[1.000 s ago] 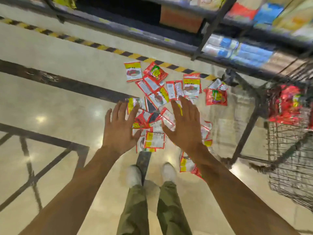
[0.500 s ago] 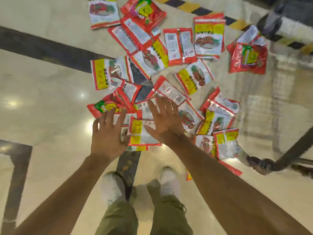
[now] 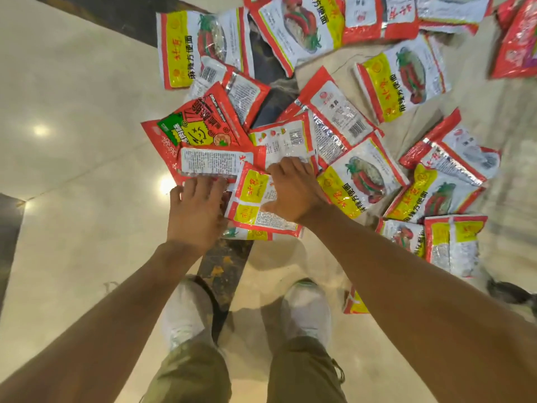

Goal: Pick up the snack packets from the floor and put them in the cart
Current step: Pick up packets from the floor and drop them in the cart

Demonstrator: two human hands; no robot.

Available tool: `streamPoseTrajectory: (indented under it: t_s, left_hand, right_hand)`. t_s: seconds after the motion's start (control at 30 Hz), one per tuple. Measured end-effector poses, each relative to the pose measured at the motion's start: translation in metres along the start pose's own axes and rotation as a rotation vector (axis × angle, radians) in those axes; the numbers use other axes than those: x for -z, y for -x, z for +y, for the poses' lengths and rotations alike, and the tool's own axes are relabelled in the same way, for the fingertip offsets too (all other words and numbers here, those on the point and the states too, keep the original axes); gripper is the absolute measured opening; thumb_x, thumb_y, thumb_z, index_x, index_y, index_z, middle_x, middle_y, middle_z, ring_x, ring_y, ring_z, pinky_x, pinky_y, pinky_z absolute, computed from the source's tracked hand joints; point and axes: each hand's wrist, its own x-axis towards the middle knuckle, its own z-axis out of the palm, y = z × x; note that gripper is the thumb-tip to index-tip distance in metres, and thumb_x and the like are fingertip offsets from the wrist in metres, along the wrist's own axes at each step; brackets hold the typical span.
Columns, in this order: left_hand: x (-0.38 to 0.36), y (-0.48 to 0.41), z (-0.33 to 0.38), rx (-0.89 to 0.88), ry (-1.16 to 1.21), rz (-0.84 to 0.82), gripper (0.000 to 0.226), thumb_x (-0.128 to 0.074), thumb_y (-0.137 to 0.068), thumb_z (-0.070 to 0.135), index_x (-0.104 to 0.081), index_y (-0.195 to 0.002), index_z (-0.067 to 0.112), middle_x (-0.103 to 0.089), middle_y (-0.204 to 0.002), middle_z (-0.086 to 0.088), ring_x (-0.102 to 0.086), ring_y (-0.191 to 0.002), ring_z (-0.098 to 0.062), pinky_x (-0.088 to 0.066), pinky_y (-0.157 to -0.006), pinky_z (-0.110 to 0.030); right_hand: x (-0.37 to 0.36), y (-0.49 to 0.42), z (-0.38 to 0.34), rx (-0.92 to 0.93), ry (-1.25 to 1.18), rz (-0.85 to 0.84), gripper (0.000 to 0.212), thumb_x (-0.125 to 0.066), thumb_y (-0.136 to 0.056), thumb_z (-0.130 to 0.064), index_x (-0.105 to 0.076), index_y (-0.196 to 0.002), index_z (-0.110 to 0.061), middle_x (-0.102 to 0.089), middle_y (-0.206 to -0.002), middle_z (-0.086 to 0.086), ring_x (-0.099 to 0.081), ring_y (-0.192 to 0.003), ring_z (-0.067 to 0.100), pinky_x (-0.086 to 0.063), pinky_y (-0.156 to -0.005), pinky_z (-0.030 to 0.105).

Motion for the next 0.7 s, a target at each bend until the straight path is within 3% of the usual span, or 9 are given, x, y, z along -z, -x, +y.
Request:
streamPoseTrajectory:
  t_s: [0.13,0.23,0.3,0.4,0.47,0.5,0.6,0.63,0.7]
  left_hand:
    - [0.005,-0.011,-0.002,-0.013,-0.036,-0.136,0.066,-0.092,-0.068,0.039,-0.062,-0.121,0.014,-0.062,-0.122,-0.012,-0.055,-0.117,-0.04,-0.043,-0.093,-0.055]
    - [0.014,-0.015,-0.003,-0.018,-0.031,-0.227,0.05,-0.083,-0.08,0.037,-0.065,-0.122,0.017,-0.061,-0.121,-0.008,-0.056,-0.12,-0.036,-0.042,-0.098,-0.051]
    - [0.02,-0.012,-0.005,-0.007,0.022,-0.259,0.038,-0.074,-0.088,0.03,-0.065,-0.124,0.019,-0.064,-0.122,-0.004,-0.06,-0.119,-0.033,-0.047,-0.099,-0.049]
    - [0.035,-0.006,-0.004,0.117,0.271,-0.335,0.026,-0.064,-0.1,0.024,-0.061,-0.125,0.018,-0.069,-0.116,-0.003,-0.067,-0.106,-0.034,-0.056,-0.085,-0.041]
    - [0.046,0.002,-0.007,0.231,0.433,-0.333,0.011,-0.064,-0.101,0.02,-0.055,-0.102,0.014,-0.064,-0.091,-0.001,-0.063,-0.087,-0.031,-0.048,-0.067,-0.033]
    - [0.052,0.006,-0.011,0.296,0.541,-0.296,0.018,-0.066,-0.099,0.018,-0.05,-0.093,0.013,-0.061,-0.082,-0.001,-0.06,-0.082,-0.031,-0.044,-0.061,-0.032]
    - [0.085,0.02,-0.024,0.45,0.963,-0.143,0.02,-0.075,-0.087,0.016,-0.056,-0.094,0.017,-0.069,-0.089,-0.018,-0.067,-0.087,-0.038,-0.055,-0.073,-0.046]
    - [0.103,0.024,-0.025,0.496,1.094,-0.091,0.025,-0.077,-0.086,0.012,-0.057,-0.095,0.024,-0.072,-0.091,-0.017,-0.071,-0.086,-0.033,-0.058,-0.074,-0.048]
    - [0.149,0.028,-0.025,0.539,1.281,-0.028,0.038,-0.076,-0.09,-0.002,-0.057,-0.104,0.028,-0.078,-0.091,-0.002,-0.076,-0.082,-0.02,-0.063,-0.067,-0.039]
  right_hand:
    - [0.011,-0.003,0.006,-0.071,-0.268,-0.141,0.077,-0.083,-0.081,-0.05,-0.055,-0.142,-0.015,-0.051,-0.137,0.008,-0.054,-0.127,0.028,-0.047,-0.107,0.043]
    - [0.021,0.004,0.013,-0.108,-0.397,-0.17,0.077,-0.083,-0.083,-0.048,-0.05,-0.148,-0.024,-0.063,-0.137,0.003,-0.062,-0.123,0.025,-0.052,-0.102,0.042]
    - [0.028,0.008,0.022,-0.141,-0.456,-0.146,0.065,-0.083,-0.082,-0.048,-0.058,-0.138,-0.028,-0.071,-0.128,-0.001,-0.067,-0.117,0.022,-0.054,-0.099,0.041]
    - [0.049,0.019,0.032,-0.212,-0.657,-0.095,0.043,-0.087,-0.081,-0.037,-0.068,-0.118,-0.031,-0.074,-0.119,-0.006,-0.068,-0.111,0.016,-0.052,-0.101,0.037]
    - [0.067,0.025,0.033,-0.268,-0.765,-0.076,0.043,-0.088,-0.081,-0.035,-0.067,-0.117,-0.028,-0.073,-0.122,-0.004,-0.066,-0.112,0.016,-0.051,-0.102,0.038]
    - [0.077,0.028,0.033,-0.3,-0.793,-0.061,0.046,-0.088,-0.081,-0.036,-0.066,-0.119,-0.025,-0.072,-0.125,-0.002,-0.064,-0.113,0.016,-0.05,-0.102,0.038]
    - [0.113,0.034,0.027,-0.371,-0.854,0.034,0.055,-0.091,-0.075,-0.042,-0.068,-0.12,-0.022,-0.073,-0.123,-0.001,-0.068,-0.115,0.019,-0.053,-0.105,0.042]
    - [0.127,0.037,0.026,-0.39,-0.866,0.064,0.056,-0.092,-0.073,-0.044,-0.069,-0.118,-0.022,-0.074,-0.119,-0.002,-0.069,-0.112,0.02,-0.055,-0.103,0.043]
    - [0.169,0.042,0.021,-0.391,-0.899,0.111,0.05,-0.092,-0.074,-0.041,-0.068,-0.113,-0.021,-0.074,-0.114,-0.005,-0.07,-0.108,0.02,-0.056,-0.096,0.038]
